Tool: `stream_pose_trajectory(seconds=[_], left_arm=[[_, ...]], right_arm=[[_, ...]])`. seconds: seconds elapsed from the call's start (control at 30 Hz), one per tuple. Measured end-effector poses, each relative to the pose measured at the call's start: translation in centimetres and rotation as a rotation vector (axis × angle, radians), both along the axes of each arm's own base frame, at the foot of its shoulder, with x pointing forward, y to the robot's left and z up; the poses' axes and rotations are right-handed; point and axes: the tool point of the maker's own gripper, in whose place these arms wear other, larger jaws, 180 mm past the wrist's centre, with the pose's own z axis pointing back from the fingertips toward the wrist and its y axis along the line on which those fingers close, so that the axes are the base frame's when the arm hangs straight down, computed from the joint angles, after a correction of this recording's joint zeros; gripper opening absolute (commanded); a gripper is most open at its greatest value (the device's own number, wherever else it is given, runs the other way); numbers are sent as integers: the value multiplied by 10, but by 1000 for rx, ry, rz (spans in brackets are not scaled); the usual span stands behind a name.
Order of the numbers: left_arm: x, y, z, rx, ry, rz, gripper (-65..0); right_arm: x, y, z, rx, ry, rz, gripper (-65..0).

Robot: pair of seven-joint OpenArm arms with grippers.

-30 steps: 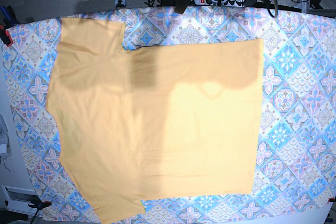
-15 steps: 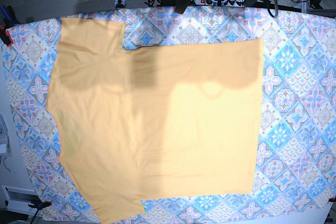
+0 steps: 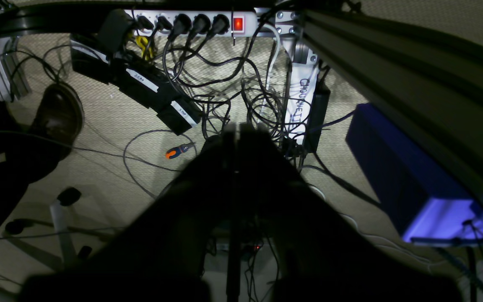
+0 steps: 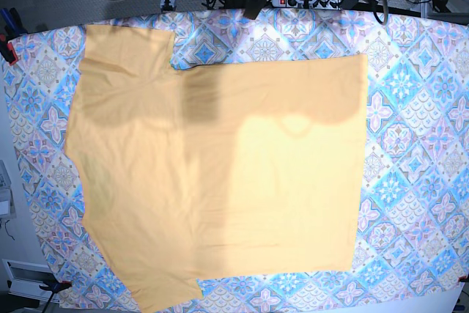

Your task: Fold the T-shirt properly

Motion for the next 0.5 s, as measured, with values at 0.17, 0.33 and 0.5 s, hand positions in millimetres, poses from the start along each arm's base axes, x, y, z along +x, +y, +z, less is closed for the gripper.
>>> stream_pose_trajectory(seconds=[0.17,0.33,0.5], left_arm=[[-7,0,0,1,5,1,-650],[-9,0,0,0,8,2,-650],[-18,2,1,4,15,-2,-650]], right_arm=[[0,0,0,0,0,0,-650],[0,0,0,0,0,0,-650],[-10,-2,1,-4,8,2,-650]])
